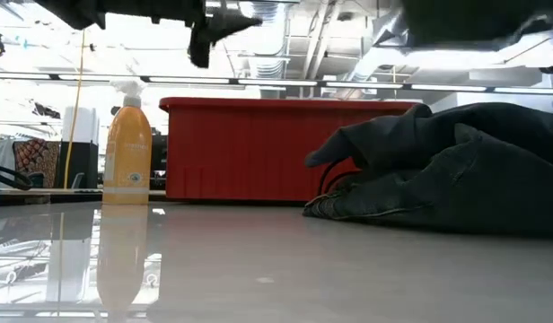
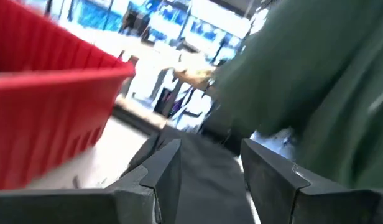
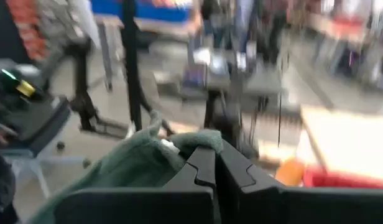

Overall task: Fold laundry
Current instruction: Remove the green shirt from the red bin

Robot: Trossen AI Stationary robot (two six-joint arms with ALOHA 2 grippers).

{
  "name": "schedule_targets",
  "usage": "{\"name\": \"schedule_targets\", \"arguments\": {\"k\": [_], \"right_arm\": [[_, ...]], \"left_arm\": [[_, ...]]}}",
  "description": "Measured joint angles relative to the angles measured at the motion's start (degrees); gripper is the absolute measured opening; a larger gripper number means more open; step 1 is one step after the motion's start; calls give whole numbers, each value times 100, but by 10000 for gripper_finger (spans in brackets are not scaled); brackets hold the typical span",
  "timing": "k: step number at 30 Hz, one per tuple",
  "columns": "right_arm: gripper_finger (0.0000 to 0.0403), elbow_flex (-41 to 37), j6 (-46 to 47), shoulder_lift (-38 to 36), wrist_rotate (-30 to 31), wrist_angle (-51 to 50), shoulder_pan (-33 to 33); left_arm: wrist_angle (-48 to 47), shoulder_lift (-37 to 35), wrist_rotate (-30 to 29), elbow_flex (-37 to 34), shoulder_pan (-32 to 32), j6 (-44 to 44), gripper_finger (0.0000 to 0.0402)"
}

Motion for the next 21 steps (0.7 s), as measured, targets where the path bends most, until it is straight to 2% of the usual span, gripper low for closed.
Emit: {"name": "schedule_targets", "arguments": {"k": [5,10,13,17,21], "right_arm": [[20,-1031,491,631,-190,289,-347],[22,-2089,1309,1481,-1131,1378,-571],[31,-2273,1520,1938,-1875,1466,-633],[53,-2316,1407,2523,-2896,925,-658],[67,-2314,1264,2730,-3499,570,-654]], "left_arm": [[-108,0,-72,202,-184,704,153],[-650,-80,-770,237,-491,796,153],[-1368,-267,-1235,239,-737,680,153],[-2431,-674,-1806,239,-1104,244,153],[-3455,-1139,-2329,239,-1420,-316,153]]}}
